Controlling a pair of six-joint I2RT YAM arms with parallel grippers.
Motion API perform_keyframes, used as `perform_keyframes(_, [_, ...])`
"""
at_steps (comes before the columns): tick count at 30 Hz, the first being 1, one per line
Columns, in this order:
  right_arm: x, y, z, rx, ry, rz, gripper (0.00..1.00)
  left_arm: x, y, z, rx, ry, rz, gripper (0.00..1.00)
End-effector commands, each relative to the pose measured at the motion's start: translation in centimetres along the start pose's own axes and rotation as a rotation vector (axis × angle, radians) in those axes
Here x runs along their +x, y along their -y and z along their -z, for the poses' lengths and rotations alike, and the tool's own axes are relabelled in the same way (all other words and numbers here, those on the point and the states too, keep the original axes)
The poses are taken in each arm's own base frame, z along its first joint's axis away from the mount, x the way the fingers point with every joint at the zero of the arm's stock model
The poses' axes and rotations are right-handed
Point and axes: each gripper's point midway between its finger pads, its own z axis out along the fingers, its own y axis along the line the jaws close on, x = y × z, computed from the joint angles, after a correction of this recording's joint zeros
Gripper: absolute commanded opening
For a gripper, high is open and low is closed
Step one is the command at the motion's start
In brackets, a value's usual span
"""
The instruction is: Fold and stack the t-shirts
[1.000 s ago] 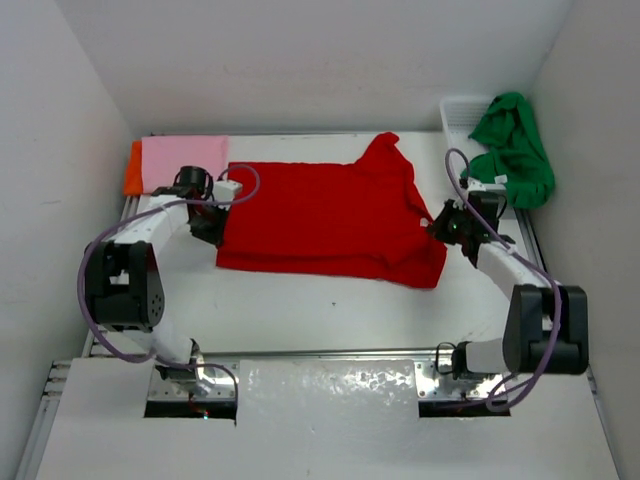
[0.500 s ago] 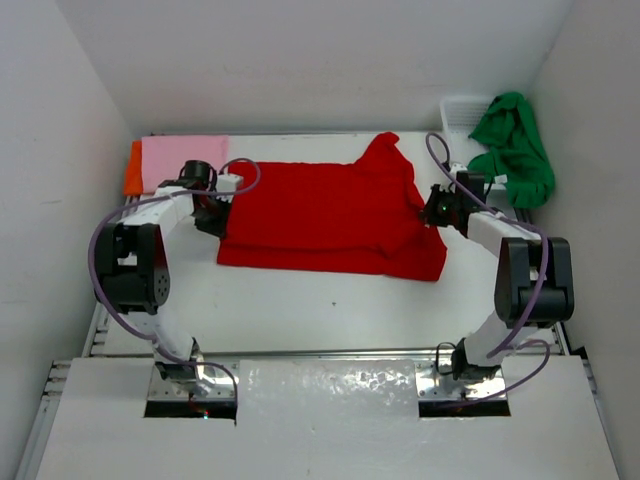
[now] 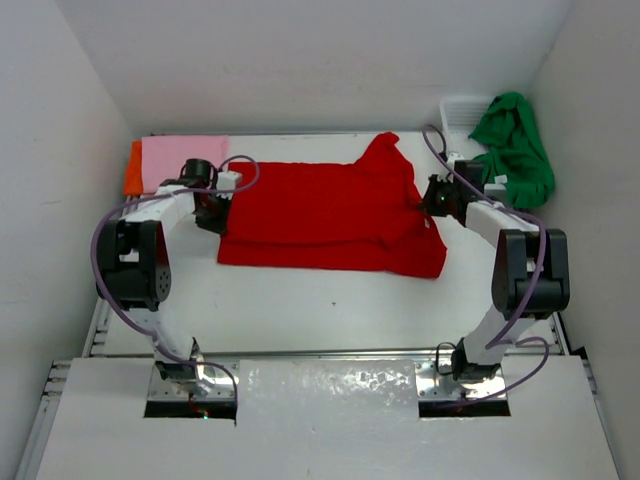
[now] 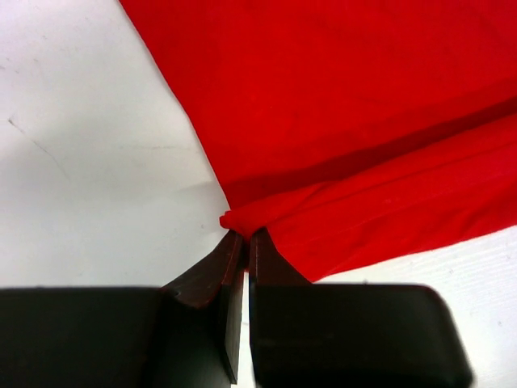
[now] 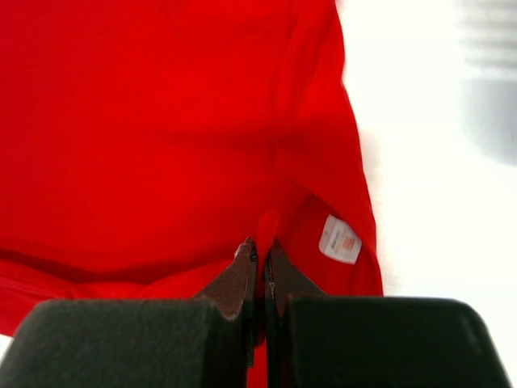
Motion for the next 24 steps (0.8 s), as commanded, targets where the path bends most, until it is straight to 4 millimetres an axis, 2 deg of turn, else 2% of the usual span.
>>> perform_keyframes(1, [-3.6, -0.7, -0.3, -0.002, 0.076, 0.059, 0.0, -2.9, -1.3, 0.8, -0.045, 0.084, 0.016, 0.0])
perform_keyframes(2, [-3.7, -0.7, -0.4, -0.002, 0.076, 0.062, 0.0, -2.9, -1.3, 0.7, -0.043, 0.079, 0.017, 0.04])
perform_keyframes(4, [-3.8, -0.8, -1.1, 0.001, 0.069, 0.067, 0.0, -3.2, -1.5, 0.7, -0.048, 0.082, 0.022, 0.18])
perform_keyframes(5, [-3.3, -0.7, -1.4, 0.002, 0.044, 0.057, 0.0, -3.5, -2.1, 0.8, -0.063, 0.089, 0.037, 0.37])
perform_keyframes(6, [-3.6, -0.5, -1.8, 0.007, 0.043, 0.057, 0.0, -4.1, -2.8, 1.2, -0.08, 0.105, 0.05, 0.4])
perform_keyframes(7, [-3.8, -0.5, -2.1, 0.009, 0.04, 0.054, 0.0, -4.5, -4.8, 1.9, -0.117, 0.13, 0.101, 0.43])
perform_keyframes(8, [-3.8, -0.4, -2.3, 0.015, 0.031, 0.045, 0.0, -6.6, -7.0, 3.1, -0.17, 0.191, 0.126, 0.43])
perform_keyframes(9, [-5.1, -0.3, -2.5, 0.028, 0.05, 0.044, 0.0, -7.7, -8.5, 4.0, -0.2, 0.228, 0.152, 0.43])
perform_keyframes(10, [-4.8, 0.0, -3.1, 0.037, 0.031, 0.039, 0.0, -8.3, -10.8, 5.0, -0.24, 0.261, 0.207, 0.42])
perform_keyframes(11, [-4.7, 0.2, -3.2, 0.042, 0.012, 0.032, 0.0, -10.3, -12.3, 6.5, -0.279, 0.304, 0.215, 0.4])
perform_keyframes(12, [-5.8, 0.0, -3.3, 0.04, 0.027, 0.032, 0.0, -11.0, -12.8, 7.2, -0.296, 0.315, 0.216, 0.4])
perform_keyframes(14, [-5.6, -0.2, -3.7, 0.024, 0.003, 0.029, 0.0, -12.6, -10.5, 8.2, -0.22, 0.345, 0.126, 0.36])
perform_keyframes(15, [-5.8, -0.2, -3.6, 0.024, 0.007, 0.034, 0.0, -13.1, -7.3, 7.9, -0.158, 0.343, -0.026, 0.36])
perform_keyframes(16, [-5.8, -0.6, -3.6, 0.019, 0.009, 0.042, 0.0, -11.7, -4.1, 7.7, -0.091, 0.328, -0.128, 0.35])
perform_keyframes(17, [-5.4, -1.5, -3.7, 0.008, 0.0, 0.055, 0.0, -11.0, -2.3, 7.3, -0.095, 0.312, -0.225, 0.35])
perform_keyframes(18, [-5.2, -1.5, -3.7, 0.008, 0.0, 0.054, 0.0, -10.4, 1.0, 6.3, -0.086, 0.287, -0.39, 0.35])
perform_keyframes(19, [-5.5, -1.5, -3.5, 0.008, 0.008, 0.056, 0.0, -7.8, 2.0, 5.0, -0.071, 0.221, -0.436, 0.34])
perform_keyframes(20, [-5.3, -1.5, -3.5, 0.007, 0.007, 0.054, 0.0, -6.9, 3.0, 4.4, -0.027, 0.194, -0.471, 0.32])
perform_keyframes(21, [-5.4, -1.5, -3.4, 0.007, 0.008, 0.053, 0.0, -6.0, 3.7, 3.8, 0.02, 0.165, -0.475, 0.24])
perform_keyframes(22, [-5.3, -1.7, -3.4, 0.001, 0.006, 0.049, 0.0, -4.7, 4.8, 2.9, 0.107, 0.108, -0.461, 0.2])
perform_keyframes(24, [-5.5, -1.8, -3.4, -0.003, 0.01, 0.04, 0.0, -3.9, 6.1, 2.0, 0.177, 0.071, -0.446, 0.18])
